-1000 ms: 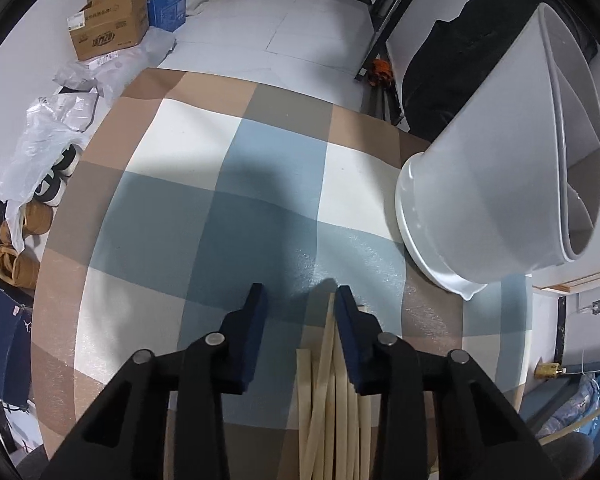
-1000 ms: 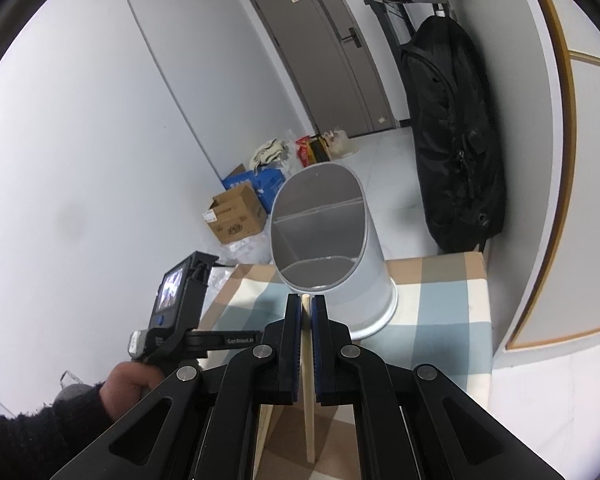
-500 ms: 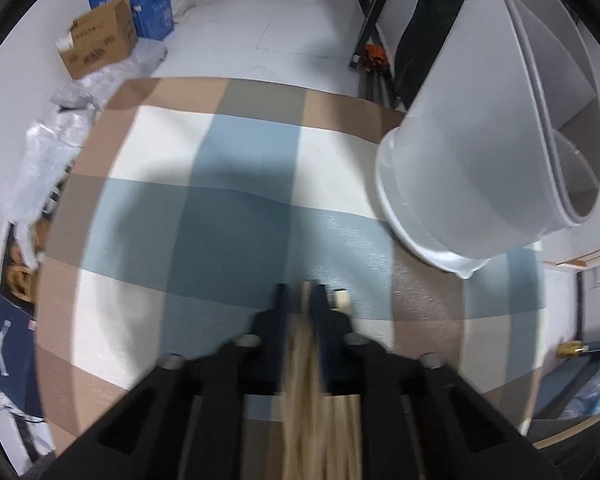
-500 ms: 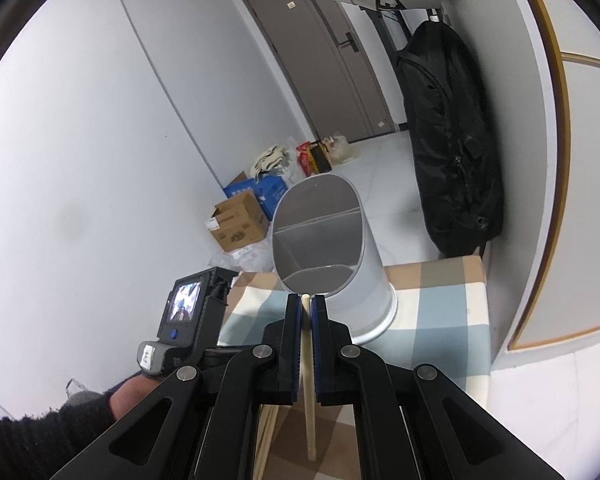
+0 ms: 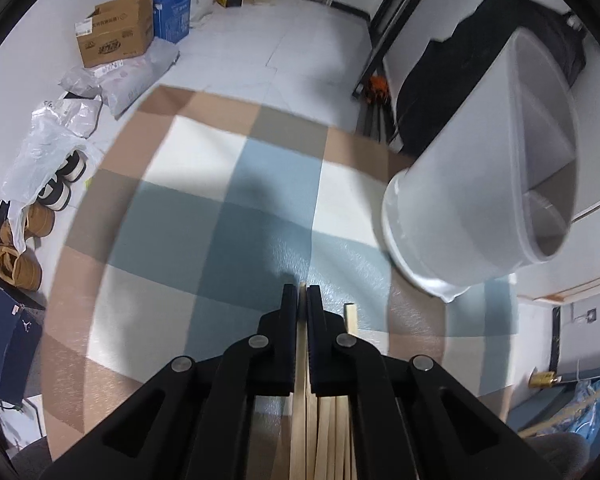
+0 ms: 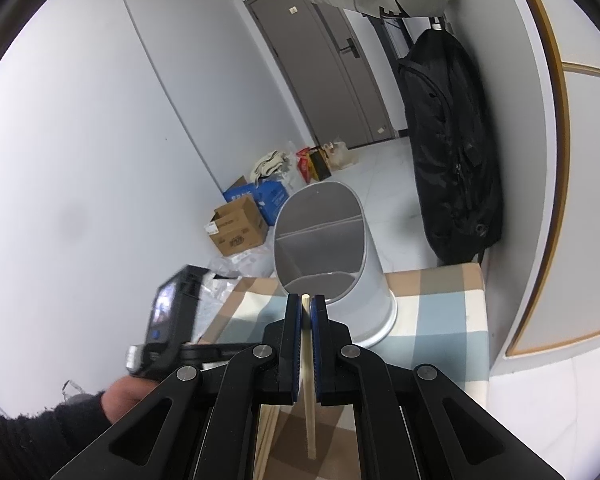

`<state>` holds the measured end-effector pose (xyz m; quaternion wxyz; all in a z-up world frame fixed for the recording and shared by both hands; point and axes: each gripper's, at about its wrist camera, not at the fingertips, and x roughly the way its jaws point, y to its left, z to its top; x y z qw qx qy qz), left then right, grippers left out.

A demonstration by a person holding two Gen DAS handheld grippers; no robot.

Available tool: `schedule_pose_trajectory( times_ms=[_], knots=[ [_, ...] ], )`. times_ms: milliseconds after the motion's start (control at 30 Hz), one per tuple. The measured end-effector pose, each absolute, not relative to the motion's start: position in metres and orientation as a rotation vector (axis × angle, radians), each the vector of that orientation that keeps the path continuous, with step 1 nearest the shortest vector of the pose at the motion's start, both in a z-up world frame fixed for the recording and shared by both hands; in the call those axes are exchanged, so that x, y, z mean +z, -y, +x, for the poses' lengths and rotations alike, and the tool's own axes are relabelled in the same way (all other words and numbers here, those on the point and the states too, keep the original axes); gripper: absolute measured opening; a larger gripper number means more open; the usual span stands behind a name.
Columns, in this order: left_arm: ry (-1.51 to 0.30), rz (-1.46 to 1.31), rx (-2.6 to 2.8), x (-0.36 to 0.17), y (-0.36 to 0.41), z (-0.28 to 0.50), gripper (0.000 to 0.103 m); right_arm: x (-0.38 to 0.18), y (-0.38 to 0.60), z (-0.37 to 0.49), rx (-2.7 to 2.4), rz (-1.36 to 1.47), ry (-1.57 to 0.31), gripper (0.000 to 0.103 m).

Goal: Organize utensils
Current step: 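Close the left gripper on a chopstick and lift it from the pile, then carry both chopsticks over the white holder and open both grippers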

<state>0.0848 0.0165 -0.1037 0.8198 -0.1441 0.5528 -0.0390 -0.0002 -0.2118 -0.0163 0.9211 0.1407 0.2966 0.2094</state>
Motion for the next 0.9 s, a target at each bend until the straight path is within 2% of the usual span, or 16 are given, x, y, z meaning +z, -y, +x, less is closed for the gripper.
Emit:
schedule_pose_trajectory(
  times_ms=[267, 600, 900],
  knots=[
    [-0.997, -0.302, -0.106, -0.060, -0.016, 0.054, 0.000, -0.014, 0.206, -0.004, 0.422, 0.269, -0.577, 0.004],
    [-0.817, -0.271, -0.147, -0.031, -0.029, 0.031, 0.000, -0.004, 0.196, -0.016, 0.394, 0.236, -0.548, 0.004],
    [-0.740, -0.302, -0.192, -0.010, -0.035, 0.018, 0.000, 0.014, 0.186, -0.025, 0.385, 0.205, -0.502, 0.004]
  ],
)
